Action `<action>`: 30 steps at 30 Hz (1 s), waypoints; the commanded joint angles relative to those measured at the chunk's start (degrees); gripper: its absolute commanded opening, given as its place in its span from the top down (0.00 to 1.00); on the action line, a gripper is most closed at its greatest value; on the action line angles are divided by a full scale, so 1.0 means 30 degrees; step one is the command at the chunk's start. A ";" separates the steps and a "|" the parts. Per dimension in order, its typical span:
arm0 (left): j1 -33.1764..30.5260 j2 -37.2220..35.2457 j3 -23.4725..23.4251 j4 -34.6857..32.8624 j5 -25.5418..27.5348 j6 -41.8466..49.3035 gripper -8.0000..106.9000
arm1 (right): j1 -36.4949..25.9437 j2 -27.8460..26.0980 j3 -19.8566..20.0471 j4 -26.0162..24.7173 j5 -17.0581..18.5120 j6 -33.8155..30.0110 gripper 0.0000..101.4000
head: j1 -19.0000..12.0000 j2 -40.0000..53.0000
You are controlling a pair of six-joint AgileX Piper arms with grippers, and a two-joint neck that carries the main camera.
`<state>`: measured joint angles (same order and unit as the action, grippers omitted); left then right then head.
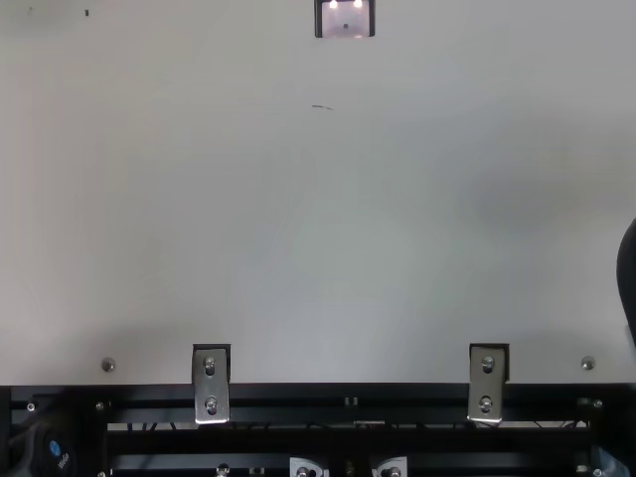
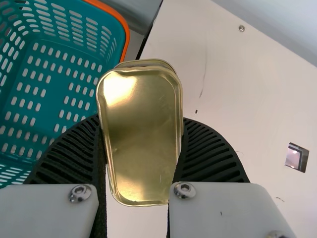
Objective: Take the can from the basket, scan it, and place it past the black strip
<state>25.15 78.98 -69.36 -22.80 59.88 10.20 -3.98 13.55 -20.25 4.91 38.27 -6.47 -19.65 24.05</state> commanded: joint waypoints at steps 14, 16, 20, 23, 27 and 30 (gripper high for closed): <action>0.0146 0.0411 -0.0885 -0.1714 0.3340 -0.3604 0.84 | 0.0000 0.0000 0.0000 0.0000 0.0000 0.0000 0.00 | -0.0557 0.0213; -0.0140 0.0588 -0.0476 -0.2319 0.3340 -0.4461 0.84 | 0.0000 0.0000 0.0000 0.0000 0.0000 0.0000 0.00 | -0.0557 0.0213; -0.0704 0.0806 0.0476 -0.3453 0.3340 -0.5973 0.84 | 0.0000 0.0000 0.0000 0.0000 0.0000 0.0000 0.00 | -0.0557 0.0213; -0.1106 0.0971 0.1143 -0.4206 0.3340 -0.6946 0.84 | 0.0000 0.0000 0.0000 0.0000 0.0000 0.0000 0.00 | -0.0557 0.0213; -0.1516 0.1213 0.1780 -0.4868 0.3340 -0.7891 0.84 | 0.0000 0.0000 0.0000 0.0000 0.0000 0.0000 0.00 | -0.0557 0.0213; -0.1704 0.1399 0.2251 -0.5209 0.3340 -0.8268 0.84 | 0.0000 0.0000 0.0000 0.0000 0.0000 0.0000 0.00 | -0.0557 0.0213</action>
<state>20.25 83.01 -63.10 -38.20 69.77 -14.33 -3.98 13.55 -20.25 4.91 38.27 -6.47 -19.65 24.05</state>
